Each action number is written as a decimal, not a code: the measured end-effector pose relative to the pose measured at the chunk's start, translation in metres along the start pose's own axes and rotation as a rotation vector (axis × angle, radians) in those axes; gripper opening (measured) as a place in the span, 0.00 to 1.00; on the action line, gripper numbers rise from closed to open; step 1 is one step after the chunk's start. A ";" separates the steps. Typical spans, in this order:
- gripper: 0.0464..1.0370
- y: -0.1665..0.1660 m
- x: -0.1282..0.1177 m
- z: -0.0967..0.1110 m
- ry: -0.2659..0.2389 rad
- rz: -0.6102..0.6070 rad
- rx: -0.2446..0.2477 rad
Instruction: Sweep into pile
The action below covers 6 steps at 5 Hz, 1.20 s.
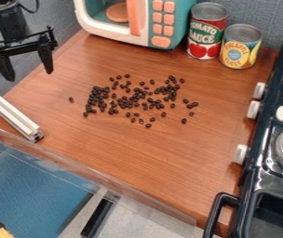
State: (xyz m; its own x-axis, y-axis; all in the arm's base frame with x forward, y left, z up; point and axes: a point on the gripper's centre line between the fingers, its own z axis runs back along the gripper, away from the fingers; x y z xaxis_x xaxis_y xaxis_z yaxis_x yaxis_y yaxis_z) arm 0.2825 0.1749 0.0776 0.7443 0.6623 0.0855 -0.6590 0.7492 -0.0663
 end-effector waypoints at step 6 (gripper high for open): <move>0.96 0.021 -0.012 -0.031 -0.088 0.270 -0.009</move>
State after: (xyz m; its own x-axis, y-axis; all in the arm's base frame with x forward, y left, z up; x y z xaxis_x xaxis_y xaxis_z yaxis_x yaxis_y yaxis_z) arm 0.2630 0.1829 0.0443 0.5294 0.8351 0.1495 -0.8309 0.5460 -0.1071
